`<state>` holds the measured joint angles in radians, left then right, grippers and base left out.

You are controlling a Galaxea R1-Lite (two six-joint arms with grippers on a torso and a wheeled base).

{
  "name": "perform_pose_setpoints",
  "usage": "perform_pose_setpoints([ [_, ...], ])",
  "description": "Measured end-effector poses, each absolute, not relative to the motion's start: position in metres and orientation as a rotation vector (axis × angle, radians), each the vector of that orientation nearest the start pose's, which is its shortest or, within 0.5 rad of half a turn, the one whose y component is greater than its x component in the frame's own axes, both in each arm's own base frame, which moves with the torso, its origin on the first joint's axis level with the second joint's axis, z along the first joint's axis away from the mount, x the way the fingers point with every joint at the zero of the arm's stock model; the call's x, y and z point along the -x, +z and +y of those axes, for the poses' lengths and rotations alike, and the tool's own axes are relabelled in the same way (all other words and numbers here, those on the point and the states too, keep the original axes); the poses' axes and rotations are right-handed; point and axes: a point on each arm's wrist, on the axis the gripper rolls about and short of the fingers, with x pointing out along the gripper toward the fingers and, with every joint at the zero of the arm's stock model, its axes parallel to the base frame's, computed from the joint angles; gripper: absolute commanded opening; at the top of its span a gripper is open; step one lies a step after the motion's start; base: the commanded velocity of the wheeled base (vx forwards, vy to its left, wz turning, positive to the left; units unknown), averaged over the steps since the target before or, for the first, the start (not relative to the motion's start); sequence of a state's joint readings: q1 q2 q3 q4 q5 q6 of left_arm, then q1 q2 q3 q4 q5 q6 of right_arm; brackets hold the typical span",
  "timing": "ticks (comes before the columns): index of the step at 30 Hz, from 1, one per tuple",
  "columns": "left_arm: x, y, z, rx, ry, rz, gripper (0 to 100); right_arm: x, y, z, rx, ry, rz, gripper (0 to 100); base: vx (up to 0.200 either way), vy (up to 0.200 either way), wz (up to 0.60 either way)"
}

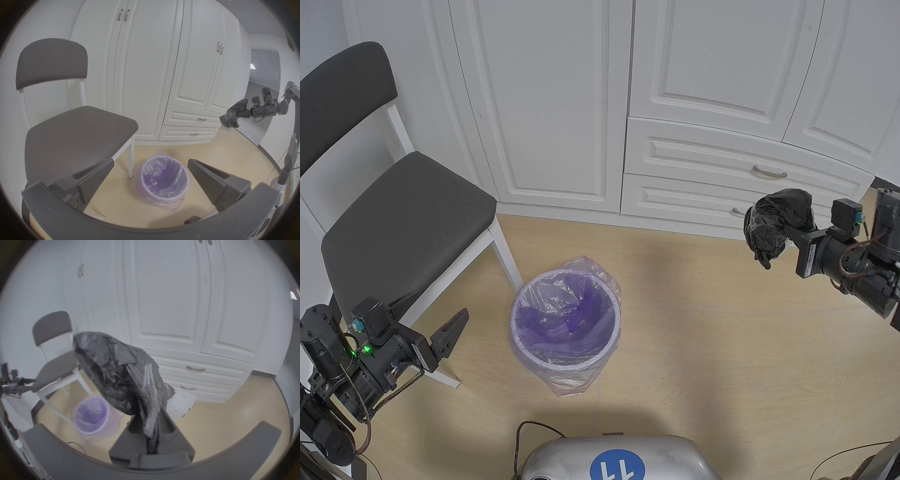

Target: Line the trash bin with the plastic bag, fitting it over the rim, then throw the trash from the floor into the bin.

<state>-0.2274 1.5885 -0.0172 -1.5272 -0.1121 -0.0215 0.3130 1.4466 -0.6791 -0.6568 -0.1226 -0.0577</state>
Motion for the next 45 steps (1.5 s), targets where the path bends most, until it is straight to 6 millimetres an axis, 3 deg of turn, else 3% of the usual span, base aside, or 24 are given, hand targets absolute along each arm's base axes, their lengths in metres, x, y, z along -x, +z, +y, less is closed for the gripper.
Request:
perform_pose_setpoints([
  [5, -0.175, 0.125, -0.043, -0.005, -0.34, 0.024, 100, -0.198, 0.224, 0.092, 0.074, 0.339, 0.053, 0, 0.0, 0.0, 0.0],
  [10, -0.169, 0.126, -0.042, -0.039, -0.319, 0.035, 100, -0.182, 0.218, 0.109, -0.003, 0.502, 0.084, 0, 0.0, 0.0, 0.0],
  [16, -0.156, 0.121, -0.037, -0.155, -0.272, 0.135, 100, -0.182, 0.21, 0.12, -0.03, 0.583, 0.128, 0, 0.0, 0.0, 0.0],
  [22, -0.125, 0.123, -0.03, -0.222, -0.271, 0.201, 100, -0.186, 0.202, 0.125, -0.031, 0.599, 0.159, 0, 0.0, 0.2, 0.0],
  [28, -0.094, 0.119, -0.022, -0.286, -0.291, 0.298, 100, -0.189, 0.196, 0.128, -0.028, 0.607, 0.182, 0, 0.0, 0.0, 0.0],
  [37, -0.073, 0.164, -0.018, -0.276, -0.302, 0.082, 100, -0.191, 0.185, 0.138, -0.018, 0.638, 0.229, 0, 0.0, 0.0, 0.0],
  [45, -0.065, 0.2, -0.015, -0.241, -0.27, -0.076, 100, -0.194, 0.164, 0.176, -0.101, 0.725, 0.307, 0, 0.0, 0.0, 0.0],
])
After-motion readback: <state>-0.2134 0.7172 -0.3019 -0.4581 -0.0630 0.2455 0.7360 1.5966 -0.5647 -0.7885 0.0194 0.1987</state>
